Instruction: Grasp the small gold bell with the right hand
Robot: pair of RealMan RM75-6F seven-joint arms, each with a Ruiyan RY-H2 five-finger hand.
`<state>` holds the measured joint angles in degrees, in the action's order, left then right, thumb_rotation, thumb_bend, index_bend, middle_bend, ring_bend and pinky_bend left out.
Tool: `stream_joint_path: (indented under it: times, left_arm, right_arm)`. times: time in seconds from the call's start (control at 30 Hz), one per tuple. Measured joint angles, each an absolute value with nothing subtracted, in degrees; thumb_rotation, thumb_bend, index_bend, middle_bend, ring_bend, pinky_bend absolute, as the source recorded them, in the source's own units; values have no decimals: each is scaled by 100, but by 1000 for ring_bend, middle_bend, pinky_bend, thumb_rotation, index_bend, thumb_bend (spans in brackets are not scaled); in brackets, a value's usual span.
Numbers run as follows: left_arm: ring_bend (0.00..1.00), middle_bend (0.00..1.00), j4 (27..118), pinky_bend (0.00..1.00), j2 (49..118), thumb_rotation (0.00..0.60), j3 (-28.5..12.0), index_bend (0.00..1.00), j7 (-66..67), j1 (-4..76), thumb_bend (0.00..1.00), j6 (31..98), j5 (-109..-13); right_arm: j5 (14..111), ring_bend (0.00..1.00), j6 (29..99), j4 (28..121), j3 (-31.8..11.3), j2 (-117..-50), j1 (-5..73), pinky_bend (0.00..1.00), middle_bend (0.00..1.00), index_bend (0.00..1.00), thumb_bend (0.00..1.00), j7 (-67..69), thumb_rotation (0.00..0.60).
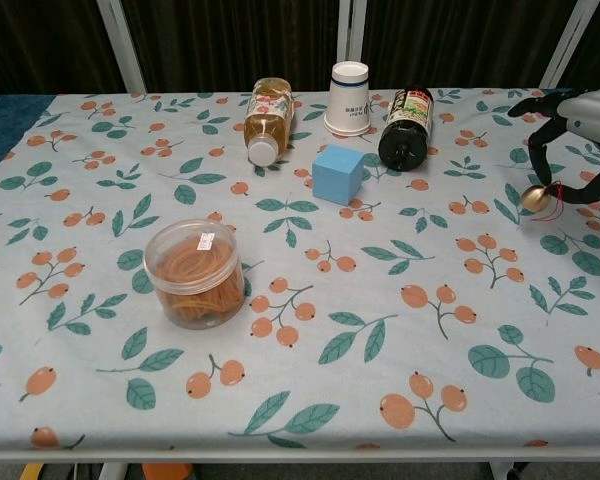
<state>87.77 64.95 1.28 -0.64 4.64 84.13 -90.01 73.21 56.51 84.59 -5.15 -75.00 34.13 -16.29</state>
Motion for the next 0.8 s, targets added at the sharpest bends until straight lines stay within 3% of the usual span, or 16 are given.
stream_joint_path:
  times: [0.43, 0.8]
  left_arm:
    - [0, 0, 8789, 0, 6498, 347, 146, 0, -42, 478, 0, 8375, -9000]
    - [0, 0, 8762, 0, 6498, 346, 162, 0, -83, 477, 0, 8369, -9009]
  right_arm:
    - [7493, 0, 6324, 8218, -530, -7553, 3270, 0, 101, 756, 404, -2645, 600]
    - [7383, 0, 6009, 8267, -574, -7578, 3250, 0, 107, 778, 407, -2194, 600]
